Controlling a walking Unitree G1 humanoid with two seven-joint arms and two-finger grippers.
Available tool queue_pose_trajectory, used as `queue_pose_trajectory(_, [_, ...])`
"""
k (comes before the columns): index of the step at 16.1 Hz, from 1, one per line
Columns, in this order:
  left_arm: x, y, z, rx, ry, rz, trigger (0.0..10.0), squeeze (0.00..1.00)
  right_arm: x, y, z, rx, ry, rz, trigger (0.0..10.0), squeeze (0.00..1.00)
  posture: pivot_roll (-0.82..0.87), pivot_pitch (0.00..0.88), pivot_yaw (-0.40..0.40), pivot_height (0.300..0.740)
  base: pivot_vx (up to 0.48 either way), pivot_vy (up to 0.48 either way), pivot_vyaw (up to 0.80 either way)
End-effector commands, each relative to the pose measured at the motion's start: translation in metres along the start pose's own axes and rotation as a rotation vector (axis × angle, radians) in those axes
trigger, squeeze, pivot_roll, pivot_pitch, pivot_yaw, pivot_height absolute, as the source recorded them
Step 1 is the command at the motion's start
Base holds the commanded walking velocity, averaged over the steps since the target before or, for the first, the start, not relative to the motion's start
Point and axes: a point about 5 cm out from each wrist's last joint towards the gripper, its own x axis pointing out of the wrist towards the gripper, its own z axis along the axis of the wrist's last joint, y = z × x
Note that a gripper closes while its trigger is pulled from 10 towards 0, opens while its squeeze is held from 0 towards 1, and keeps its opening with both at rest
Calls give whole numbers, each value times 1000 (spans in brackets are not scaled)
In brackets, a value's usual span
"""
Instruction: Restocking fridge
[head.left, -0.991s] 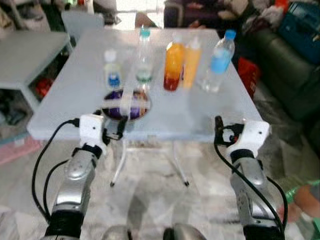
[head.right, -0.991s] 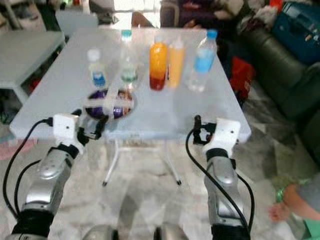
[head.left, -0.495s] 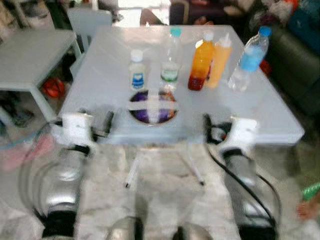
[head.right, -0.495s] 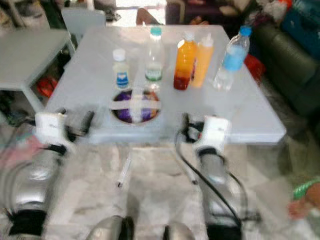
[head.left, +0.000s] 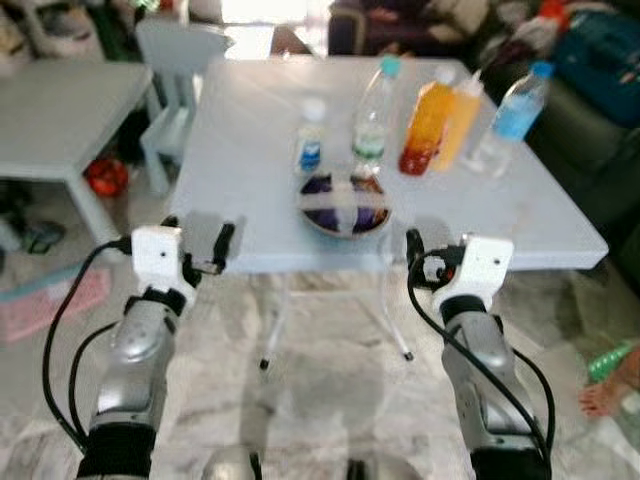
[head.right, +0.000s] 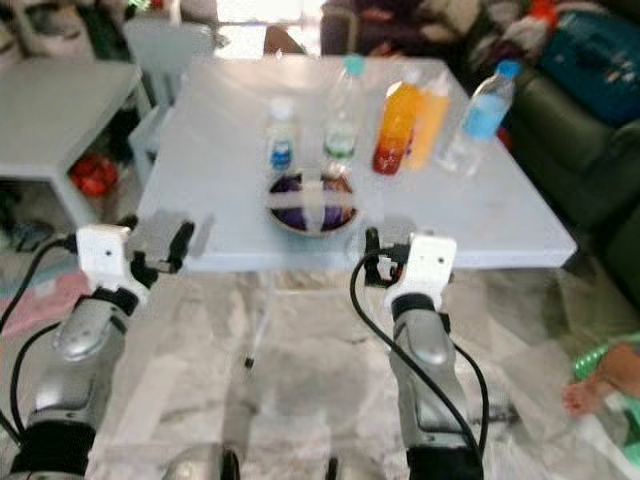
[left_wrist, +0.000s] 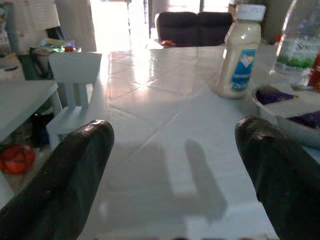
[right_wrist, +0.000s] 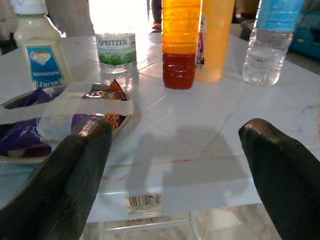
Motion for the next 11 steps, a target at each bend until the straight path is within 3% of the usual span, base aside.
queue_pose_trajectory(1, [1, -2, 2, 28, 2, -8, 10000, 0, 4, -5, 3, -11, -6, 3, 10000, 0, -21, 67, -46, 740, 0, 0, 0])
queue_pose_trajectory(7, [3, -3, 3, 17, 2, -7, 10000, 0, 10, -6, 8, -10, -26, -6, 10000, 0, -21, 71, -45, 740, 0, 0, 748])
queue_pose_trajectory(11, [2, -2, 3, 23, 2, -6, 10000, 0, 21, 2, 7, 57, -7, -27, 10000, 0, -11, 74, -46, 740, 0, 0, 0])
